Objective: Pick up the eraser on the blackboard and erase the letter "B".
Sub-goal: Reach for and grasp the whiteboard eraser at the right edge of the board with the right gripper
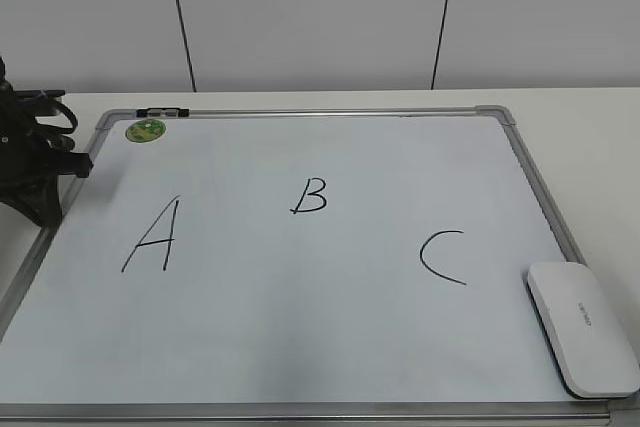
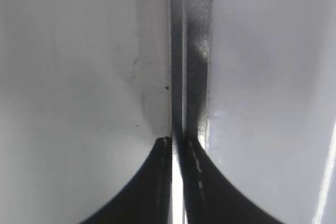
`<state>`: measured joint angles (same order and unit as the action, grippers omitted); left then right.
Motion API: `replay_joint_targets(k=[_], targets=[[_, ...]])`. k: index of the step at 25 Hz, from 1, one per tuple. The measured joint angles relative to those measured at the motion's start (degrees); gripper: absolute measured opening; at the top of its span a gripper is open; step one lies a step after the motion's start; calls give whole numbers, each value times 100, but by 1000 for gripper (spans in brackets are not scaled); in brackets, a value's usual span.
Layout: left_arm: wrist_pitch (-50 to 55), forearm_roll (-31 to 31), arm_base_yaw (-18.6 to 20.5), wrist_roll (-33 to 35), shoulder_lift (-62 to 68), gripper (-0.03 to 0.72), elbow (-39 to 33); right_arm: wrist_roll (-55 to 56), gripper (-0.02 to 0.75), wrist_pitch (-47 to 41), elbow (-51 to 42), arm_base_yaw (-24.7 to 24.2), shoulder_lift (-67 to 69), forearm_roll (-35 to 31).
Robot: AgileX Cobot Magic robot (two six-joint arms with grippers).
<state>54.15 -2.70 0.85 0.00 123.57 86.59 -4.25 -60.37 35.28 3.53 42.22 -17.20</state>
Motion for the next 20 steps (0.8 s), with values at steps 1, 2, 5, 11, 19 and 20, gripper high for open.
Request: replay_joint_targets(k=[1,2,5,11,19,20], targets=[[0,-10,0,0,0,25,0,0,555,64,0,0,140,0],[0,-10,0,0,0,25,0,0,555,171,0,22,358,0],[0,-10,0,0,0,25,0,-71,555,340,0,104,834,0],[9,-34,0,0,0,25,0,-139,555,616,264,126,1865,172],[9,-58,0,0,0,25,4,6,555,712,935,430,3028,522],[9,-66,0,0,0,25,4,160,555,724,989,508,3140,696]])
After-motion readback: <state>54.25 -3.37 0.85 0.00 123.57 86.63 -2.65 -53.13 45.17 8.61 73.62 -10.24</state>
